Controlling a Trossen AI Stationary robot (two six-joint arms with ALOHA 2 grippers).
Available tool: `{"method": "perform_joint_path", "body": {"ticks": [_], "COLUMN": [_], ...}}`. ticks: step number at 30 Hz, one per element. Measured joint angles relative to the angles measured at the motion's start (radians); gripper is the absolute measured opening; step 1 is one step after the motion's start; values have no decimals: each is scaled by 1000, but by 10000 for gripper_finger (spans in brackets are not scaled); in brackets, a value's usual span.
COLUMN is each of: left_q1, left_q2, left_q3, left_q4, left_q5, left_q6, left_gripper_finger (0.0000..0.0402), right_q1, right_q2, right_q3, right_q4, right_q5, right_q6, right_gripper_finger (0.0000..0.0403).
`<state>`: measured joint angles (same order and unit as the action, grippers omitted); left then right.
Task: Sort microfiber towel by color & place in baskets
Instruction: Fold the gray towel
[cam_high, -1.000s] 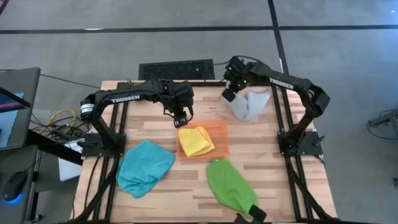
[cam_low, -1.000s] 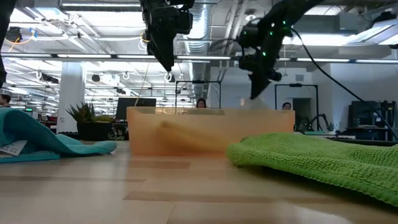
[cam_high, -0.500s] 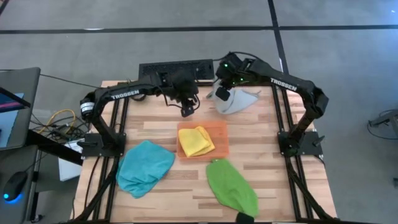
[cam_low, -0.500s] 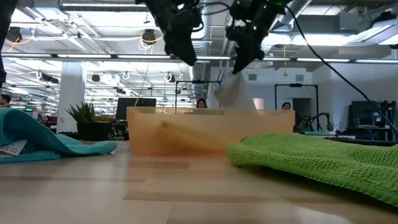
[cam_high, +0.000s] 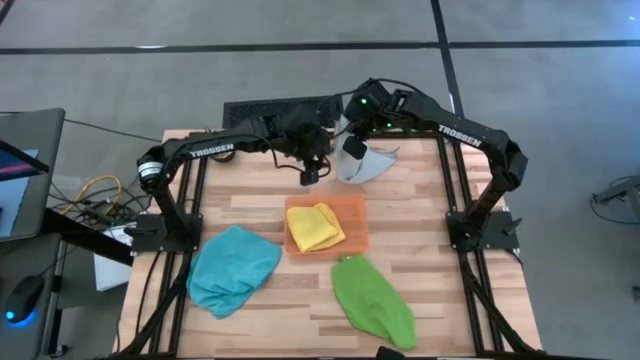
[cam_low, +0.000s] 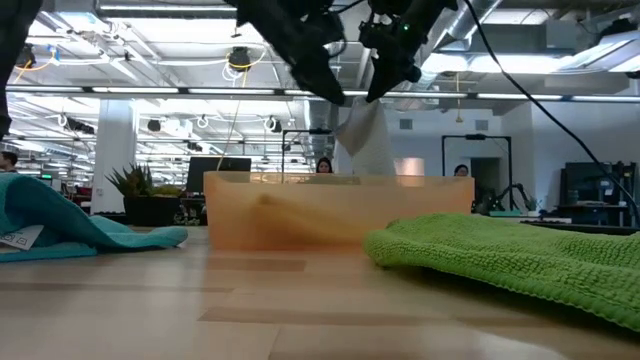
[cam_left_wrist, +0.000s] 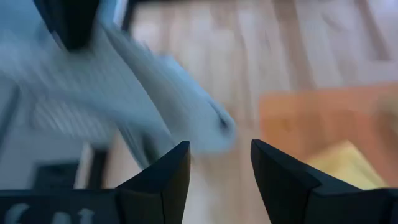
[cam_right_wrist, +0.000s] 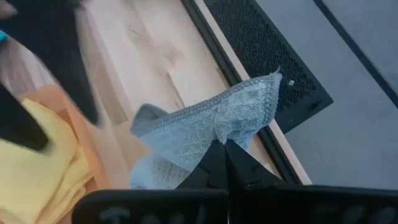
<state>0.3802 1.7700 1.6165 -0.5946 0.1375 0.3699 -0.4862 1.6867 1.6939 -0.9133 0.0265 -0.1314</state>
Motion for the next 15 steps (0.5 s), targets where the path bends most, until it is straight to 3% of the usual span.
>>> {"method": "perform_joint_path", "body": {"ticks": [5, 15], "left_q1": [2, 45], "left_q2": [1, 36], "left_q3": [0, -2], "left_q4": [52, 37], "left_q5": [-43, -29], "left_q6": [13, -8], "left_gripper_finger": [163, 163], "right_q1": [0, 7], "right_q2": [0, -17], "right_q3": [0, 0], "right_q4": [2, 2], "right_q5": [0, -2], "right_q6": [0, -13], "right_gripper_finger": [2, 2]}}
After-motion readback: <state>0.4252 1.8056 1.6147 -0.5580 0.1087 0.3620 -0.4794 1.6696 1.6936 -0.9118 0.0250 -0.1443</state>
